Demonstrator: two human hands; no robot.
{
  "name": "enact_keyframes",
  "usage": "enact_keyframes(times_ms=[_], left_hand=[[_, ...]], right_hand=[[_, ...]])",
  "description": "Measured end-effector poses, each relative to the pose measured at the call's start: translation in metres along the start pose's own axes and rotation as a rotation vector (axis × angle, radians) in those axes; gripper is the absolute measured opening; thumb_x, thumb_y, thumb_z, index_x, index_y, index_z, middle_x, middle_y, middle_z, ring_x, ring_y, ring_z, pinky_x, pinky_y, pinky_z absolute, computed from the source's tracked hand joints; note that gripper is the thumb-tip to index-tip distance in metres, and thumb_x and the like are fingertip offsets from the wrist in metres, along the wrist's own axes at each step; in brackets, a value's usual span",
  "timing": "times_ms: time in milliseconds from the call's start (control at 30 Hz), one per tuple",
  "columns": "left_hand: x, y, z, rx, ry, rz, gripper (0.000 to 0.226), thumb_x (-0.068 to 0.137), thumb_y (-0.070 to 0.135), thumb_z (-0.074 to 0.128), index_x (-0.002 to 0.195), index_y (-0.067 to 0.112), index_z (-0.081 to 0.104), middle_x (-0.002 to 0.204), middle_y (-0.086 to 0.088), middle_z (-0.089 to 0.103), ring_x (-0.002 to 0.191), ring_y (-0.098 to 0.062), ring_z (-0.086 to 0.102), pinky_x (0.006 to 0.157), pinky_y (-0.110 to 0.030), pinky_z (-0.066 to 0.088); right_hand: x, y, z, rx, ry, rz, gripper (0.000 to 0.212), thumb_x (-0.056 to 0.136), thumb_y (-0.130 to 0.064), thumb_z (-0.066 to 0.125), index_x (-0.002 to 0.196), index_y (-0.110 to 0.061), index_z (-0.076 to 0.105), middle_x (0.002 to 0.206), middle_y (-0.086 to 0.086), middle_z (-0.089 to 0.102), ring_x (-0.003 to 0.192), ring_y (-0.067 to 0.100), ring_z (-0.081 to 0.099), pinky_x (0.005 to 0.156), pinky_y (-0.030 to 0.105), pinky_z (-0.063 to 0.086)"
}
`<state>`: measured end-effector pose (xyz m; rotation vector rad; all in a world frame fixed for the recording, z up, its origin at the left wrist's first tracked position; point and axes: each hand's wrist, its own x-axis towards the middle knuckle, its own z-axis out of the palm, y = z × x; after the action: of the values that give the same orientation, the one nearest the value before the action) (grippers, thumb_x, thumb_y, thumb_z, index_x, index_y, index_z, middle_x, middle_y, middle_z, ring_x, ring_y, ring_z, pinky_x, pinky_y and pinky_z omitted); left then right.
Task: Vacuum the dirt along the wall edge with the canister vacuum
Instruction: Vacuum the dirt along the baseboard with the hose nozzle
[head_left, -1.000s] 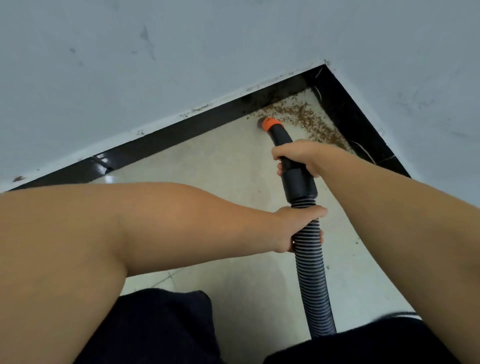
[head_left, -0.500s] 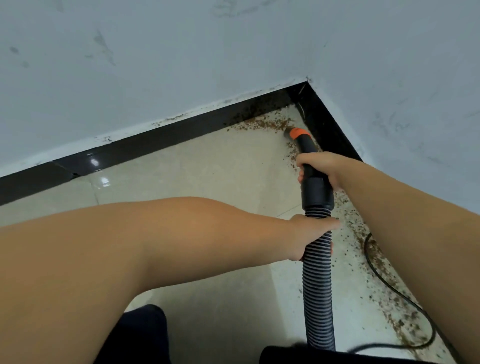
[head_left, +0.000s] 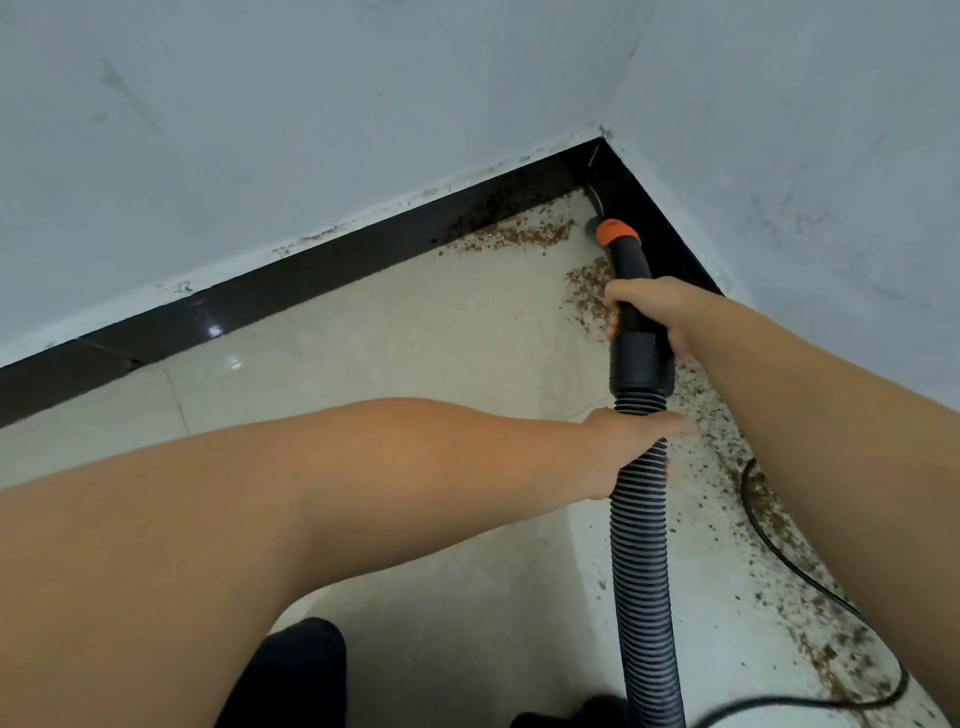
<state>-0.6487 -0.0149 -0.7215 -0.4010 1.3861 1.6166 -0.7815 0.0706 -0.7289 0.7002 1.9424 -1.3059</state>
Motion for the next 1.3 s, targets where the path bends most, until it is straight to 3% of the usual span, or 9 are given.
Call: enact_keyframes(times_ms=[133,267,533,667,867,1300], left_hand=[[-0.009,-0.011,-0.002,-0.080,0.017,0.003,0.035,0.093,0.049,0.054,0.080,0.016,0.058,0.074,0.004,0.066,0.063,-0.007,0.064,0.060,-0.016,0.050],[-0.017,-0.027,-0.007,-0.099,0.047,0.020,0.037,0.091,0.054,0.053,0.082,0.018,0.059,0.074,0.006,0.068,0.065,-0.006,0.065,0.061,-0.015,0.049],[-0.028,-0.039,-0.008,-0.194,0.120,0.053,0.031,0.094,0.042,0.056,0.083,0.013,0.055,0.075,-0.004,0.066,0.061,-0.014,0.065,0.060,-0.023,0.053],[-0.017,-0.025,-0.010,-0.147,0.106,0.024,0.033,0.091,0.047,0.059,0.082,0.015,0.056,0.075,-0.002,0.067,0.062,-0.013,0.065,0.059,-0.021,0.052],[0.012,-0.003,-0.007,-0.131,0.137,-0.040,0.032,0.091,0.040,0.062,0.078,0.011,0.054,0.071,-0.005,0.061,0.059,-0.016,0.059,0.058,-0.024,0.049],[0.014,-0.005,-0.018,-0.156,0.139,-0.008,0.034,0.090,0.044,0.061,0.078,0.012,0.056,0.071,-0.004,0.063,0.060,-0.015,0.060,0.057,-0.023,0.049]], right_hand=[[-0.007,0.000,0.013,-0.055,-0.029,0.002,0.012,0.083,-0.009,0.062,0.090,-0.008,0.052,0.051,0.003,0.062,0.043,0.015,0.062,0.046,0.024,0.053],[-0.018,0.003,0.033,-0.102,-0.084,-0.001,0.015,0.081,-0.008,0.062,0.091,-0.010,0.051,0.052,0.004,0.062,0.047,0.017,0.063,0.057,0.030,0.056],[-0.028,-0.003,0.059,-0.172,-0.192,-0.002,0.020,0.079,-0.007,0.061,0.096,-0.008,0.050,0.054,0.005,0.062,0.048,0.017,0.063,0.052,0.029,0.055],[-0.018,-0.007,0.046,-0.138,-0.128,0.016,0.015,0.081,-0.009,0.062,0.091,-0.010,0.050,0.052,0.003,0.062,0.046,0.016,0.062,0.056,0.029,0.055],[0.005,-0.010,0.015,0.006,-0.022,-0.004,0.012,0.082,-0.005,0.061,0.076,-0.010,0.052,0.051,0.004,0.058,0.041,0.015,0.058,0.049,0.024,0.053],[0.016,-0.011,0.023,0.000,0.010,-0.021,0.010,0.082,-0.007,0.062,0.082,-0.009,0.052,0.048,0.003,0.060,0.042,0.015,0.060,0.046,0.025,0.053]])
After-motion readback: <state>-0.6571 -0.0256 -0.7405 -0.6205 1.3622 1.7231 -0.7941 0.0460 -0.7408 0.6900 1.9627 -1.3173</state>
